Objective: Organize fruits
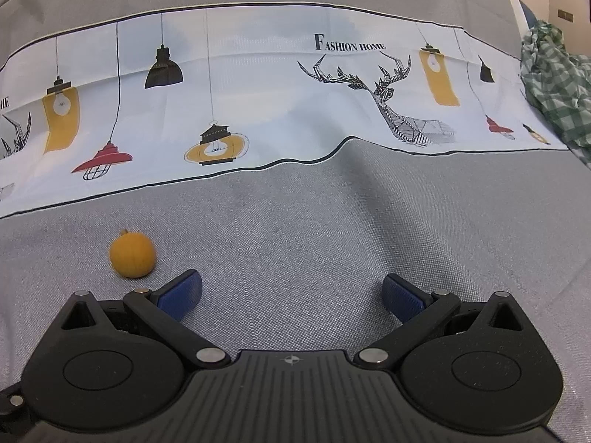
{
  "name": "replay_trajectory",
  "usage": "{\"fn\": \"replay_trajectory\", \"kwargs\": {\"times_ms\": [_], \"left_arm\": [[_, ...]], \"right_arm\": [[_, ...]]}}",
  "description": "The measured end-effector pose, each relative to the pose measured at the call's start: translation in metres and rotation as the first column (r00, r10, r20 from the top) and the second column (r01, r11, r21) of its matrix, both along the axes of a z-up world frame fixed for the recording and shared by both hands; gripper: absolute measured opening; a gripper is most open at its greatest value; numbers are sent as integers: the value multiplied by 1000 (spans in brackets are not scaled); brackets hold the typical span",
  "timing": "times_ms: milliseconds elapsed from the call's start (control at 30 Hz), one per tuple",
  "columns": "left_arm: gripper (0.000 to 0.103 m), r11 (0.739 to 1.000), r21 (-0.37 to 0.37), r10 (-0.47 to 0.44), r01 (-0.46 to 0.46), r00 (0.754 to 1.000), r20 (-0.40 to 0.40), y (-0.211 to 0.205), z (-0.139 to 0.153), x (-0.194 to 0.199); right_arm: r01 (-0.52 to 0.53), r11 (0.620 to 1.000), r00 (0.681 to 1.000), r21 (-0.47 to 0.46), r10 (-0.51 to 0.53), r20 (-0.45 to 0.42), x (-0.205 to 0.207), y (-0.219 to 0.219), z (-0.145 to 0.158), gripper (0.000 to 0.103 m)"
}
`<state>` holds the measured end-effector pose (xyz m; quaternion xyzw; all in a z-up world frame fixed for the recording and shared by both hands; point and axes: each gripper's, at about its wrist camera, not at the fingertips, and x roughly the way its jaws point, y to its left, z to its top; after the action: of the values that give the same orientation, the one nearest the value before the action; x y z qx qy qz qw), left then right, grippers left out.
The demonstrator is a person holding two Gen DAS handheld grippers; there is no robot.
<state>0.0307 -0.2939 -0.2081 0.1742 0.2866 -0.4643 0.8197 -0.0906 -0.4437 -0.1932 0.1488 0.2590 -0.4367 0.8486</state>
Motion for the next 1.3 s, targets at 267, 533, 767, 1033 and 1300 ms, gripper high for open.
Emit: {"fn": "replay_trajectory", "kwargs": {"times_ms": [267,533,767,1033,1300], "left_arm": [[103,996,85,-5,10,998,-61,17,55,1],[103,997,69,57,-47,986,-154,68,89,49],[95,987,155,-1,36,975,-223,47,57,87],[27,979,197,103,-47,953,-285,46,42,108],[27,995,60,98,-85,956,-275,82,105,91]], "right_arm": [[-96,995,995,38,96,-10,-24,5,25,102],[-248,968,969,28,247,14,-23,40,41,102],[-293,956,952,24,294,-83,47,33,26,102],[-299,954,953,29,300,-38,61,25,14,32],[-296,955,955,-34,297,20,47,45,55,31]]}}
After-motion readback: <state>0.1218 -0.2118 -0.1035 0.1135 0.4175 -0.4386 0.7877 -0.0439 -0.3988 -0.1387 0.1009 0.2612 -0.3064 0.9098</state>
